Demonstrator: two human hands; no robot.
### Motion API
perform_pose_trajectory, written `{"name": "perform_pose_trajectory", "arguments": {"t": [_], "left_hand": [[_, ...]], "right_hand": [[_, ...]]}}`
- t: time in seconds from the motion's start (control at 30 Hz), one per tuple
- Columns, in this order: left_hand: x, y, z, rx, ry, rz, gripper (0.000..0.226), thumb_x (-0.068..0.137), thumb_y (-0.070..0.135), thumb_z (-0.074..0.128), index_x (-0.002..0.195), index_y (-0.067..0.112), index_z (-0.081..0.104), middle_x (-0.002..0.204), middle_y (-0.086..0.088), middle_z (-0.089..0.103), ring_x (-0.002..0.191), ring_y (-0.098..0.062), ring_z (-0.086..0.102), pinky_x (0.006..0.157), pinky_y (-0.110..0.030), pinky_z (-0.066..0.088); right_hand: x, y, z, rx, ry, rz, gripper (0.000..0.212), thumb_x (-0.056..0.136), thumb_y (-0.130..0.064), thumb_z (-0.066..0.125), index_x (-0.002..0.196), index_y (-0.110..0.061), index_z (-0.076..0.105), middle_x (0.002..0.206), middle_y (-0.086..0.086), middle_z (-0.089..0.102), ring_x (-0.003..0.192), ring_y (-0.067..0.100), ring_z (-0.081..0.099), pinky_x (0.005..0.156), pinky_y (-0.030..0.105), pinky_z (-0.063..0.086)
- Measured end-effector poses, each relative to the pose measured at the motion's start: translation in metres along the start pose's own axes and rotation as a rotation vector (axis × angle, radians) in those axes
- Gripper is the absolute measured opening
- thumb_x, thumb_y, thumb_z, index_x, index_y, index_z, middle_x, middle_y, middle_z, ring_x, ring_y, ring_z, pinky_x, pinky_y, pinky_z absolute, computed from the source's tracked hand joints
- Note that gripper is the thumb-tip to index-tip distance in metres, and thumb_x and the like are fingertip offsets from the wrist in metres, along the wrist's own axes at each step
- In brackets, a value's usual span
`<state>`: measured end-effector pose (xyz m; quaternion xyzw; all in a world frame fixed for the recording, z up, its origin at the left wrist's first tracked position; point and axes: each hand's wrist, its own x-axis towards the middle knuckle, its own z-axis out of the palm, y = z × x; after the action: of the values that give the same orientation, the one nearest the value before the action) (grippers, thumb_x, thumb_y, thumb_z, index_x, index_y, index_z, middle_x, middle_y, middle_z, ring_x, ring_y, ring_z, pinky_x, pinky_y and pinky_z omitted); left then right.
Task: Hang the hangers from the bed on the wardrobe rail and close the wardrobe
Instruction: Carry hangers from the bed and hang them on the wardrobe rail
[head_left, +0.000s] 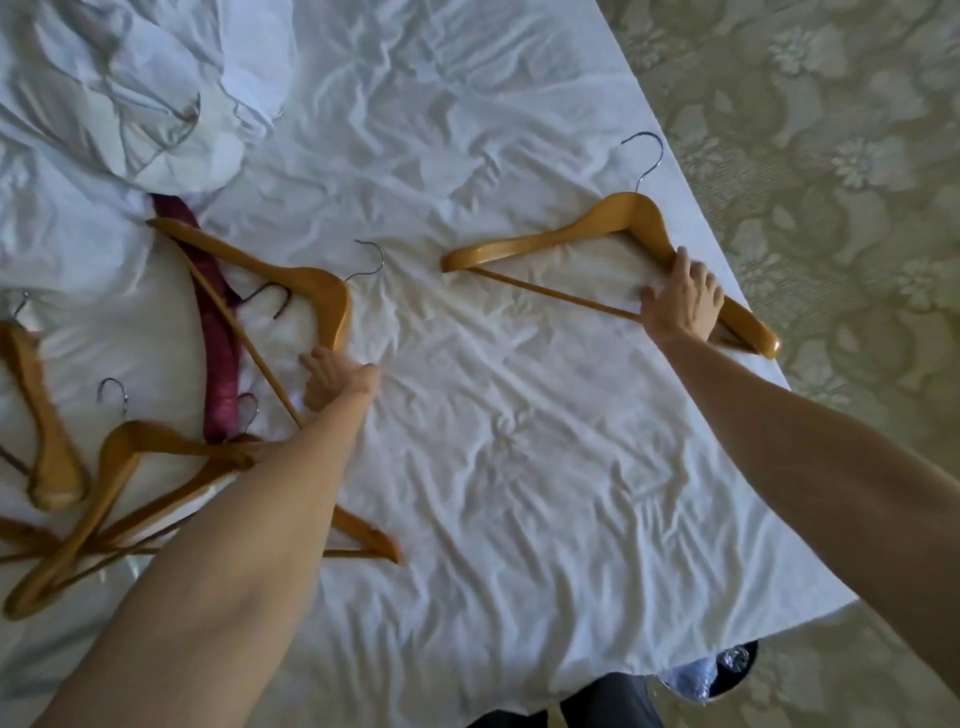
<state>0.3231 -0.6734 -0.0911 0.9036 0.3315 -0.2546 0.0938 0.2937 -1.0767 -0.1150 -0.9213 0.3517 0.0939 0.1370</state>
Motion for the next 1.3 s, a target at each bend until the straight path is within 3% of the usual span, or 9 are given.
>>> {"name": "perform_pose_trajectory", "arguments": {"t": [0.1,0.2,0.4,0.5,0.67,0.87,1.03,1.17,1.3], "left_hand": [[0.005,0.001,-0.001,-0.056,0.040,0.061,0.052,0.090,0.026,0.068,0.132,0.002,0.049,0.136,-0.020,0.056,0.119,-0.041,0.060,0.096,-0.047,0.050],[-0.012,0.002,-0.007,-0.114,-0.013,0.133,0.043,0.093,0.038,0.063,0.120,0.004,0.059,0.120,-0.019,0.067,0.111,-0.040,0.064,0.092,-0.046,0.054],[-0.102,-0.017,-0.036,-0.414,-0.067,0.218,0.023,0.095,0.034,0.060,0.101,0.012,0.061,0.094,-0.005,0.066,0.088,-0.028,0.065,0.076,-0.037,0.051],[-0.154,-0.040,-0.057,-0.538,-0.115,0.266,0.018,0.097,0.031,0.058,0.088,0.015,0.058,0.082,0.000,0.062,0.080,-0.022,0.060,0.073,-0.033,0.045],[-0.242,-0.087,-0.101,-0.776,-0.240,0.242,0.035,0.097,0.039,0.058,0.076,0.012,0.061,0.067,-0.005,0.065,0.069,-0.023,0.065,0.060,-0.029,0.047],[-0.337,-0.139,-0.147,-0.980,-0.270,0.242,0.036,0.095,0.034,0.063,0.066,0.012,0.061,0.052,0.001,0.062,0.049,-0.010,0.058,0.060,-0.029,0.049],[-0.400,-0.176,-0.176,-1.053,-0.213,0.283,0.035,0.097,0.037,0.058,0.082,0.008,0.067,0.056,-0.001,0.061,0.047,-0.006,0.056,0.056,-0.023,0.049],[-0.437,-0.206,-0.186,-1.102,-0.129,0.301,0.029,0.101,0.037,0.050,0.096,0.018,0.071,0.059,-0.005,0.061,0.050,-0.013,0.058,0.053,-0.026,0.051],[-0.472,-0.240,-0.187,-1.200,-0.036,0.231,0.031,0.104,0.032,0.048,0.095,0.014,0.071,0.059,-0.006,0.060,0.053,-0.019,0.059,0.052,-0.027,0.050]], "right_hand": [[0.001,0.004,-0.002,0.042,-0.013,0.043,0.047,0.093,-0.031,0.061,0.137,-0.017,0.052,0.133,0.017,0.057,0.128,0.038,0.048,0.105,0.048,0.039],[-0.028,0.007,-0.018,0.094,-0.101,0.067,0.031,0.091,-0.034,0.065,0.115,-0.014,0.068,0.110,0.018,0.070,0.107,0.040,0.062,0.082,0.042,0.049],[-0.149,0.013,-0.072,0.494,-0.169,0.195,0.025,0.083,-0.038,0.061,0.073,-0.016,0.062,0.066,0.009,0.063,0.069,0.032,0.066,0.066,0.046,0.055],[-0.215,0.002,-0.110,0.664,-0.248,0.159,0.029,0.087,-0.038,0.068,0.077,-0.012,0.062,0.060,0.006,0.059,0.056,0.025,0.061,0.056,0.037,0.052],[-0.310,-0.027,-0.179,0.713,-0.349,0.057,0.035,0.085,-0.044,0.070,0.074,-0.011,0.064,0.050,-0.002,0.057,0.042,0.014,0.053,0.049,0.031,0.044],[-0.385,-0.038,-0.262,0.776,-0.411,-0.121,0.034,0.092,-0.036,0.067,0.083,-0.004,0.068,0.060,0.001,0.060,0.053,0.014,0.057,0.055,0.032,0.046],[-0.428,-0.035,-0.300,0.737,-0.521,-0.415,0.025,0.095,-0.029,0.065,0.083,-0.007,0.068,0.062,0.002,0.061,0.050,0.008,0.055,0.048,0.019,0.044],[-0.453,-0.032,-0.314,0.740,-0.674,-0.619,0.033,0.089,-0.042,0.063,0.081,-0.010,0.066,0.062,0.002,0.057,0.054,0.015,0.053,0.055,0.037,0.045],[-0.479,-0.037,-0.325,0.755,-0.781,-0.798,0.030,0.087,-0.041,0.062,0.079,-0.012,0.065,0.061,0.002,0.053,0.054,0.013,0.051,0.054,0.032,0.042]]}}
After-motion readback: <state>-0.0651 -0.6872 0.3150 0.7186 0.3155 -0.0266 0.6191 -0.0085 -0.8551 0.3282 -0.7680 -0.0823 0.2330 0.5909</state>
